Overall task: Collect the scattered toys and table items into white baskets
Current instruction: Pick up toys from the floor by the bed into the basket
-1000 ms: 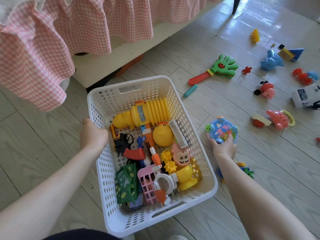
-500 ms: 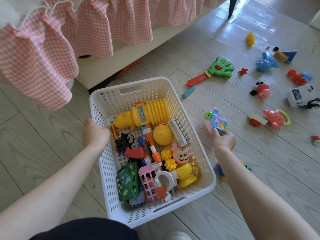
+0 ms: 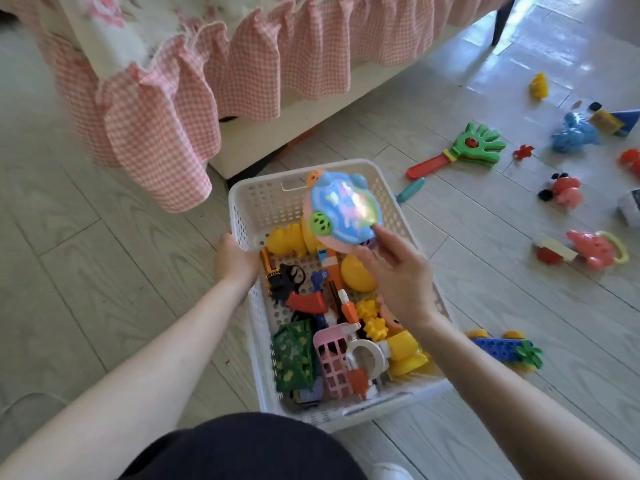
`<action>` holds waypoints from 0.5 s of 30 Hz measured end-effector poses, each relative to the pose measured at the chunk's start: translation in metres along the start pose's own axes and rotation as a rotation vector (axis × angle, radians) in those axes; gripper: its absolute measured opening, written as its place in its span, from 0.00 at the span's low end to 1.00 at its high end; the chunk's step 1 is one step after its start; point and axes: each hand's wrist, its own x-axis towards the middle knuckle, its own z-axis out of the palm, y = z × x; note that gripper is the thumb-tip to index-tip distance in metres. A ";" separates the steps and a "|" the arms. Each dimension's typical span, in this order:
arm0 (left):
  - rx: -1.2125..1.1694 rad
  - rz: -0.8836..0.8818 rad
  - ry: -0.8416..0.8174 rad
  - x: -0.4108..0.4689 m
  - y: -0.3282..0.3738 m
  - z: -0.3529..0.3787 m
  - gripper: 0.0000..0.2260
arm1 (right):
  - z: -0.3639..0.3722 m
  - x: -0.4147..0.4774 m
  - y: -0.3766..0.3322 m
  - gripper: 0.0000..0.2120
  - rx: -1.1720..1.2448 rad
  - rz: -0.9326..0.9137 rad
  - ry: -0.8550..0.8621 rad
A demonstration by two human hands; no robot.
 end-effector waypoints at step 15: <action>-0.184 -0.044 -0.033 -0.003 -0.007 -0.002 0.17 | 0.047 -0.032 0.032 0.22 -0.723 -0.268 -0.661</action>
